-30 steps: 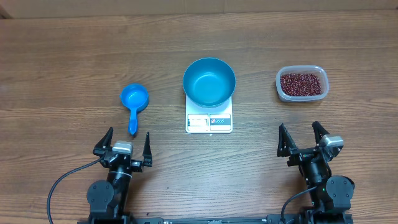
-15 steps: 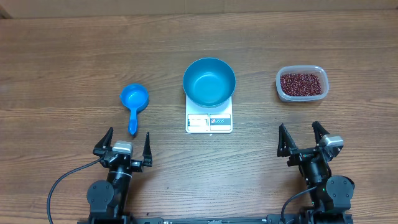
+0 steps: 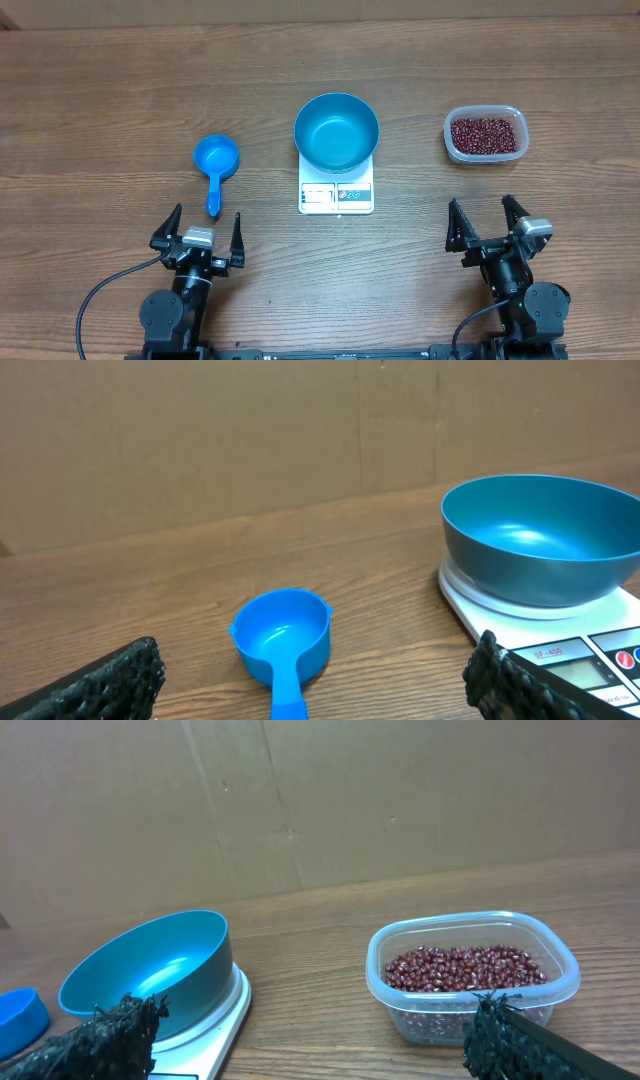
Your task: Scoop item into bowl and weigh 150g on scale
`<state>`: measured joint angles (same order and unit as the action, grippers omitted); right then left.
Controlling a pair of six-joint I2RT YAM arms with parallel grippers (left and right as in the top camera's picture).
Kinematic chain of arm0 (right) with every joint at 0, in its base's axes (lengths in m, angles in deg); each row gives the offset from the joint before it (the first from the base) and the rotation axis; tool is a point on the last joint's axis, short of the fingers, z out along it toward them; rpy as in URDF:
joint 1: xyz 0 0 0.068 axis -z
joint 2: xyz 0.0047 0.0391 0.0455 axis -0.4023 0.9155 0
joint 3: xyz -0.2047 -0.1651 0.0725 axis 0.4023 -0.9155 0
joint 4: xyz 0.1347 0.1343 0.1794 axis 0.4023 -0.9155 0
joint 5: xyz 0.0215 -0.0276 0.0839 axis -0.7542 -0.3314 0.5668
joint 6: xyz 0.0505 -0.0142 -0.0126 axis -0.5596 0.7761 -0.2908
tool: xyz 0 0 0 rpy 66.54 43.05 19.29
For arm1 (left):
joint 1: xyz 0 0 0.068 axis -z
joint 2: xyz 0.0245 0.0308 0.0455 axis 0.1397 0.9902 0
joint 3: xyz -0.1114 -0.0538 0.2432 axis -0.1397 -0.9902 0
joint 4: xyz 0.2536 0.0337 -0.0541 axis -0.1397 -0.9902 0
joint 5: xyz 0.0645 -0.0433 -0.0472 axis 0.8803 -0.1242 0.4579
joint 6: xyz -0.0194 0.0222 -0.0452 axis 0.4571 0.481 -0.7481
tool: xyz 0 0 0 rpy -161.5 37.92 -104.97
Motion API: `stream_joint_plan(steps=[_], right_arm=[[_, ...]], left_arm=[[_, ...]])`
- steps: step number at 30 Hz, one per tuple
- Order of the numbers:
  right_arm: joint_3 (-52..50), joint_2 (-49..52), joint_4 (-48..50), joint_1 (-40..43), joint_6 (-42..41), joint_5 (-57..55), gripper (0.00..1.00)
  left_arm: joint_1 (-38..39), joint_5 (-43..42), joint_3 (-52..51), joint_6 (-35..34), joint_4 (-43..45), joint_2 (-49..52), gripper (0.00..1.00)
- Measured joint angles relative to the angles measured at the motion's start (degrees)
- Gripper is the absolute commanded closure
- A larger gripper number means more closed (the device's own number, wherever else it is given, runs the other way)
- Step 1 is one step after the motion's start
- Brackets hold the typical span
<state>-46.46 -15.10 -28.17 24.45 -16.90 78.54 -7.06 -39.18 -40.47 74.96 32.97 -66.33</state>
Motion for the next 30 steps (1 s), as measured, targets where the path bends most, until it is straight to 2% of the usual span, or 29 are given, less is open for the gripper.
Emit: stream_joint_plan(steps=[8,16,20,30], right_arm=[[0.00,0.00,0.00,0.00,0.02,0.00,0.00],[0.00,0.00,-0.02,0.00,0.02,0.00,0.00],[0.00,0.00,0.02,0.00,0.02,0.00,0.00],[0.00,0.00,0.07,0.04,0.02,-0.02,0.00]], left_arm=[[0.00,-0.22,0.87,-0.04,0.39,0.00,0.00],[0.00,0.42,16.39,-0.07,-9.25,1.81,0.00],[0.00,1.38,25.42,-0.07,-14.82,8.37,0.00],[0.00,2.49,50.34,-0.28,-30.80,33.29,0.00]])
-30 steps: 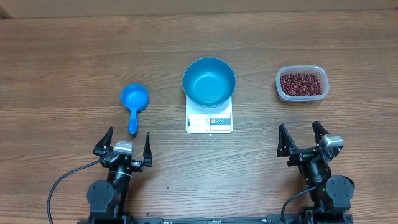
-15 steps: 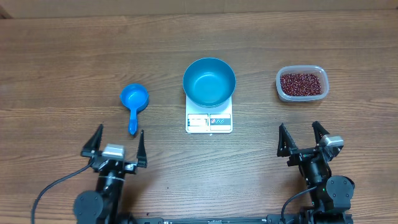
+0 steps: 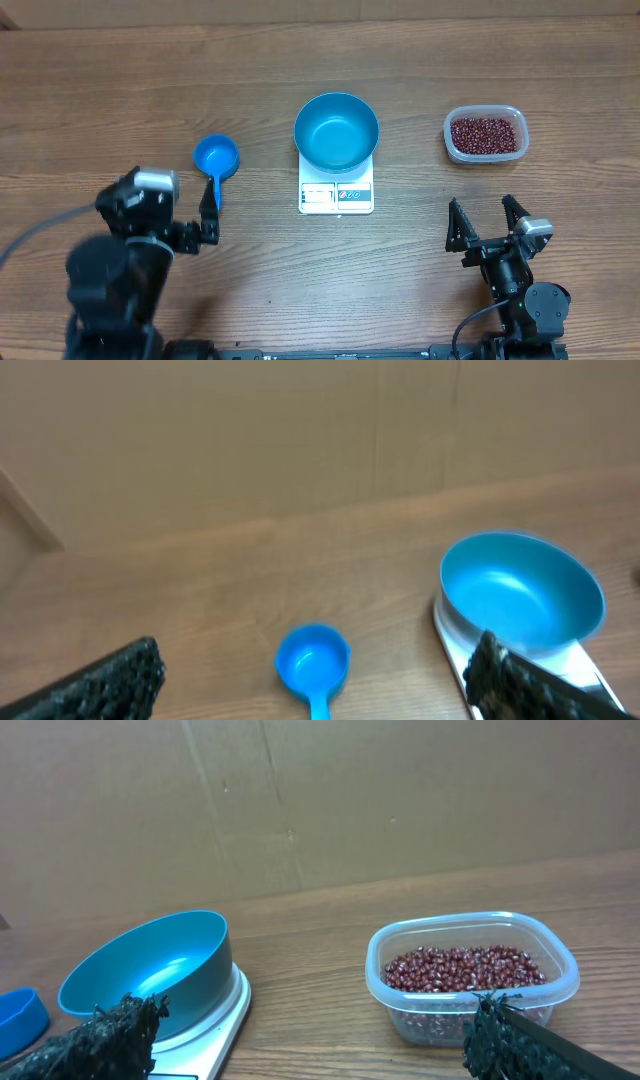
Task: Scoop item into bowl and weigh 150g on scale
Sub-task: 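Move the left gripper forward over the blue scoop's cup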
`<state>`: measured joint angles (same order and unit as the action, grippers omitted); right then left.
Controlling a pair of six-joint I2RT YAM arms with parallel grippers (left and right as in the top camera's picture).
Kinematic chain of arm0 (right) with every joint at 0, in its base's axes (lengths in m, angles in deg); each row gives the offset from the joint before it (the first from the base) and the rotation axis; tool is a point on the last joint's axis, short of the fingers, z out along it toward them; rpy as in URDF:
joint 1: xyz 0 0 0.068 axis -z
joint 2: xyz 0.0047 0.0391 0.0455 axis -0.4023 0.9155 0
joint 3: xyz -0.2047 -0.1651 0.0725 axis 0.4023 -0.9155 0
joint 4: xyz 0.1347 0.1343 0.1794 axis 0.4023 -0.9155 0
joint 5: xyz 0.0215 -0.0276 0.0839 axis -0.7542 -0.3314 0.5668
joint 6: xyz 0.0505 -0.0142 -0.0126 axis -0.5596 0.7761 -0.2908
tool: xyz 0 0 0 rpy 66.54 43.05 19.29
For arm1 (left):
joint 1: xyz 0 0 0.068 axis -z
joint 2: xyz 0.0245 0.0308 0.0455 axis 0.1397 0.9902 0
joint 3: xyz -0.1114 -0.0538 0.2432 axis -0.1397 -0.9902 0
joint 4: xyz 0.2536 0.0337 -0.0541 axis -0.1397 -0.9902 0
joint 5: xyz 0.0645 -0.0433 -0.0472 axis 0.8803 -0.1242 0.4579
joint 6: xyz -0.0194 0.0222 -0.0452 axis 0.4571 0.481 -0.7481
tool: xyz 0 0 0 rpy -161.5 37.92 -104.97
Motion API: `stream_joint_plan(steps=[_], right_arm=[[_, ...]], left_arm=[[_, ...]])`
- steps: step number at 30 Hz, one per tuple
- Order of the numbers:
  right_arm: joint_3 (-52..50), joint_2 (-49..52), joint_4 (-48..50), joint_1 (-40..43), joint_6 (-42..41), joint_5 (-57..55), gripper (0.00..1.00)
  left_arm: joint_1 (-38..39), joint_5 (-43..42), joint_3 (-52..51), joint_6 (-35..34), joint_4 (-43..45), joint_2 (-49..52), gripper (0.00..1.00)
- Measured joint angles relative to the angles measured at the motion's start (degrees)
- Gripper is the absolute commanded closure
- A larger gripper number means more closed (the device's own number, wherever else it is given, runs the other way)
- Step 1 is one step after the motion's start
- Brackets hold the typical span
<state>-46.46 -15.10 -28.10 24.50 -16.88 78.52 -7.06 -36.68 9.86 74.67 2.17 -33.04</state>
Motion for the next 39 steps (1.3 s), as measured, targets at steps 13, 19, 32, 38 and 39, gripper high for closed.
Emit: stream_joint_plan(steps=[13,19,32,38,39], right_arm=[[0.00,0.00,0.02,-0.02,-0.02,0.02,0.00],[0.00,-0.04,0.07,0.00,0.02,0.02,0.00],[0.00,-0.04,0.00,-0.02,0.02,0.02,0.00],[0.00,-0.04,0.00,-0.02,0.00,0.04,0.00],[0.00,-0.04,0.02,-0.02,0.00,0.02,0.00]], left_arm=[[-0.02,0.37,29.86,0.15,-26.82,32.65,0.00],[-1.53,0.66,40.72,1.38,-39.26,48.30,0.00],[-6.34,1.46,42.58,1.57,-41.38,69.11,0.00],[-6.34,2.54,42.62,1.57,-37.94,74.77,0.00],[-6.34,2.58,42.62,1.57,-37.07,75.58,0.00]])
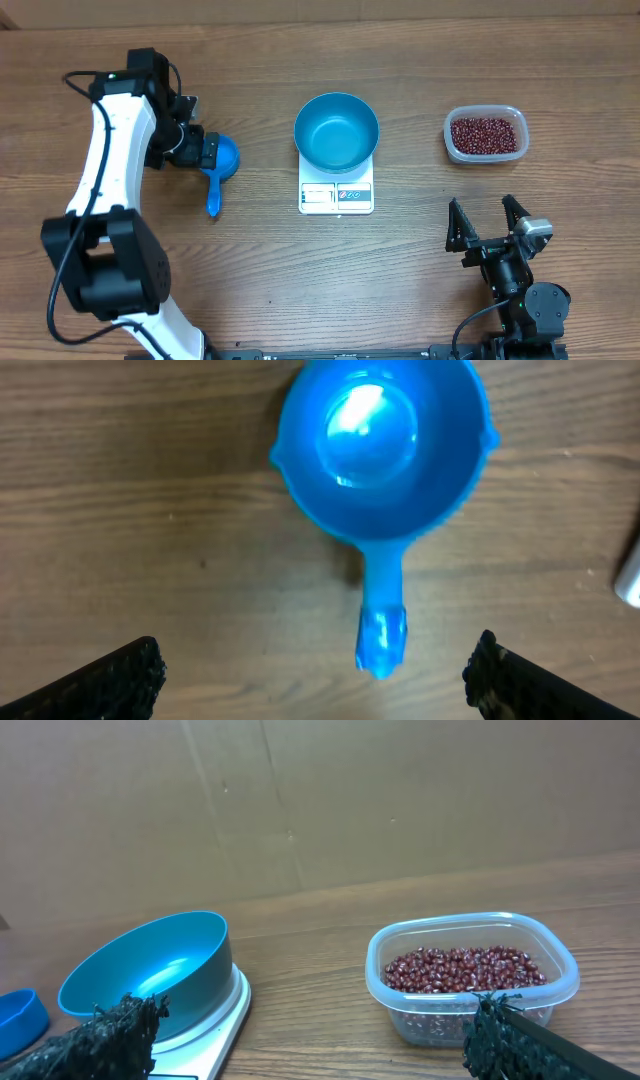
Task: Scoop item into bowl and weigh 150g on scale
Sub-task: 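Move the left gripper forward over the blue scoop's cup, then lower the left gripper and grasp the blue scoop's rim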
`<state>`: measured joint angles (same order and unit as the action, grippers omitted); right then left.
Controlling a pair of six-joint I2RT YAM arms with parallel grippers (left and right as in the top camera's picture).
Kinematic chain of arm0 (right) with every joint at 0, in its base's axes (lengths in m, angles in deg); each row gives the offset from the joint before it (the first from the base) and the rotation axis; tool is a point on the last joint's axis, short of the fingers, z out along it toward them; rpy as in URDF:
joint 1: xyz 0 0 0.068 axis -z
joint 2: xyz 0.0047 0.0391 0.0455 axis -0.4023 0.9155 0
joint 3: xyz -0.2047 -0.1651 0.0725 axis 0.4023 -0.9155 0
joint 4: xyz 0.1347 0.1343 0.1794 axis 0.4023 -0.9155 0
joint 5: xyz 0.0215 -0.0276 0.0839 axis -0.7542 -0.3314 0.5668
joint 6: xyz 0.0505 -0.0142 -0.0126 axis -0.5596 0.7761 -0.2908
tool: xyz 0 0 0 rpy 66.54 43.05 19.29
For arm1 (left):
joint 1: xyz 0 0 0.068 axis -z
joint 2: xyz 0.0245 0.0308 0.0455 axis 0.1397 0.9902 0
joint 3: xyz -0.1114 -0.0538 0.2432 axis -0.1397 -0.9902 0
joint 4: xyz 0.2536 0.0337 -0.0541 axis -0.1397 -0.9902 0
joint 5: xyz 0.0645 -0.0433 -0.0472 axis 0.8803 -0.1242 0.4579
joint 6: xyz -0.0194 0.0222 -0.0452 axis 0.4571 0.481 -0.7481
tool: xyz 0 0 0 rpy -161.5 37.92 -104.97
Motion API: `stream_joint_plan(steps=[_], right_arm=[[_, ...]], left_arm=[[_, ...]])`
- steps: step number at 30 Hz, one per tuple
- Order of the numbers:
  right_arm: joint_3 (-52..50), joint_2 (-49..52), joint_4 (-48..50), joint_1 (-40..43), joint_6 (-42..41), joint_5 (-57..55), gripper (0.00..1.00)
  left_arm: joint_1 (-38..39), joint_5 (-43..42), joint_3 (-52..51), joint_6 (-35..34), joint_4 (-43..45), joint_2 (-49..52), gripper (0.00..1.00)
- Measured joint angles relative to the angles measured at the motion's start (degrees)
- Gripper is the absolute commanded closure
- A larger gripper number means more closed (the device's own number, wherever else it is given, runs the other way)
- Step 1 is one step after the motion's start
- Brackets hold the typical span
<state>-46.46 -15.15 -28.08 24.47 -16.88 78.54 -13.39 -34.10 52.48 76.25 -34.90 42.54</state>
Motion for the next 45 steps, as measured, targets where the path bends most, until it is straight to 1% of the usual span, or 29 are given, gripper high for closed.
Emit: stream_joint_plan(steps=[10,21,27,36,45], right_arm=[[0.00,0.00,0.00,0.00,0.02,0.00,0.00],[0.00,0.00,-0.02,0.02,-0.02,0.00,0.00],[0.00,0.00,-0.02,0.00,0.00,0.00,0.00],[0.00,0.00,0.00,0.02,0.00,0.02,0.00],[0.00,0.00,-0.02,0.00,0.00,0.00,0.00]], left_arm=[[0.00,0.17,0.07,0.00,8.66,4.57,0.01],[0.00,0.17,0.07,0.00,13.20,4.68,0.00],[0.00,0.17,0.07,0.24,13.66,4.68,0.01],[0.00,0.24,0.07,2.91,14.08,5.03,0.00],[0.00,0.39,0.09,3.02,14.34,12.63,0.00]])
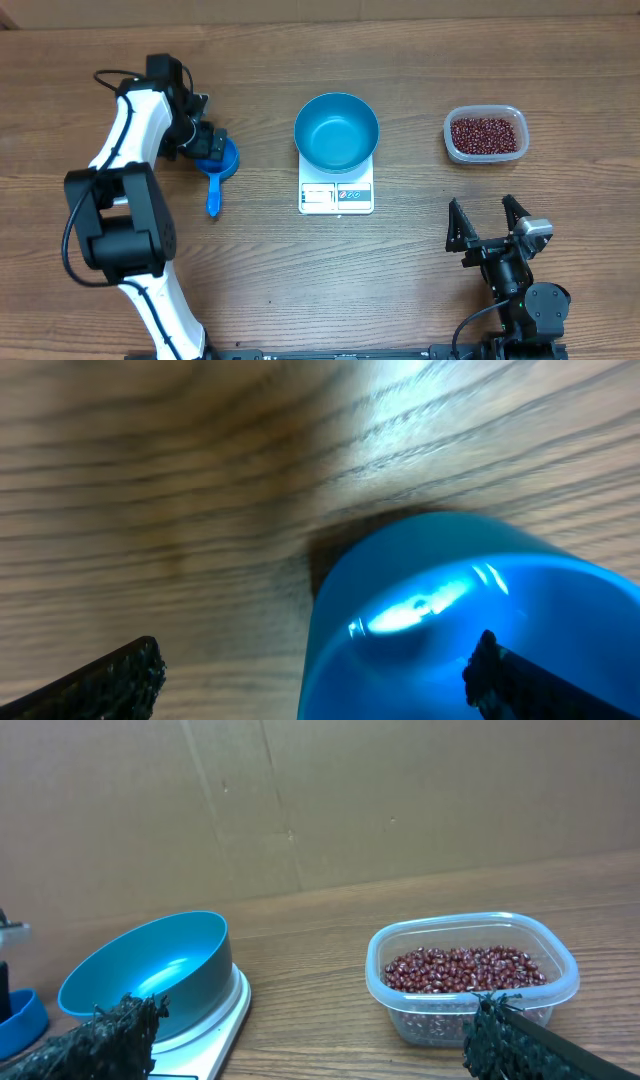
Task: Scoop item into bowl and weigh 150g on scale
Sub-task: 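Lower the left gripper and grasp the blue scoop's rim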
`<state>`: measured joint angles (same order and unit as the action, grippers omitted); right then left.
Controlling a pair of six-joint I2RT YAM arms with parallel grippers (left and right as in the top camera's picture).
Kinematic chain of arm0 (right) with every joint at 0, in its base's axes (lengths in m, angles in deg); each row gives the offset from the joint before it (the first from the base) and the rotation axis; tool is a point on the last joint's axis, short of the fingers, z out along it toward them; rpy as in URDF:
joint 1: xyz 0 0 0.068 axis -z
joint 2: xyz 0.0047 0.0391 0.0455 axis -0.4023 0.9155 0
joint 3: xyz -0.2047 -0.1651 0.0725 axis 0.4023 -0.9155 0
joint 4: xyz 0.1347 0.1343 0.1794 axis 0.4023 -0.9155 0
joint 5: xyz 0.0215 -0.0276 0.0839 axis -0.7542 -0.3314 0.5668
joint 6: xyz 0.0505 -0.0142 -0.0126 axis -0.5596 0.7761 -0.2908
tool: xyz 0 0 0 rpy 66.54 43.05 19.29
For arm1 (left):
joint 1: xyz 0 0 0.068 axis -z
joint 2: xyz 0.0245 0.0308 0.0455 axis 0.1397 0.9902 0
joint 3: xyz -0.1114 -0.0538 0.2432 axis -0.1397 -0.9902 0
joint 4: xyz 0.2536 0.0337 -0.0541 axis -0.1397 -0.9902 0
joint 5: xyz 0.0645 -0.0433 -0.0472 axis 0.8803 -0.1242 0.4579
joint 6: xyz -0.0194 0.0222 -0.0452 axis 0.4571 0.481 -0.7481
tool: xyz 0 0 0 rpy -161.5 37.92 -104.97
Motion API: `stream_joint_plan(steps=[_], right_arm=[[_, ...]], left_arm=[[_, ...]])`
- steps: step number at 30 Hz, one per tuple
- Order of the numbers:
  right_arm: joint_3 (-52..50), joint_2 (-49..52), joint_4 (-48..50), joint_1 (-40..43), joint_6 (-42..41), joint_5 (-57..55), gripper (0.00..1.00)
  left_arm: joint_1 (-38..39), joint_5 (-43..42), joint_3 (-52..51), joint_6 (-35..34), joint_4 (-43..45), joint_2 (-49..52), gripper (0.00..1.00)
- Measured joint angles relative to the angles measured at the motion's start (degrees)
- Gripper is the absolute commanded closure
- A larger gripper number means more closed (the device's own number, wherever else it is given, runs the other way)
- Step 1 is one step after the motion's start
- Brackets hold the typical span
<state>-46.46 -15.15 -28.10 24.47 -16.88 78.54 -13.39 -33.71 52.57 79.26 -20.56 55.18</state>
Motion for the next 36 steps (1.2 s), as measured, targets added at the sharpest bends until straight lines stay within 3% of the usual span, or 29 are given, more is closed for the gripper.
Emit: stream_joint_plan(steps=[31,36], right_arm=[[0.00,0.00,0.04,0.00,0.00,0.00,0.00],[0.00,0.00,0.02,0.00,0.02,0.00,0.00]], left_arm=[[0.02,0.42,0.20,0.22,1.97,3.56,0.00],[0.02,0.39,0.20,0.15,1.99,3.56,0.25]])
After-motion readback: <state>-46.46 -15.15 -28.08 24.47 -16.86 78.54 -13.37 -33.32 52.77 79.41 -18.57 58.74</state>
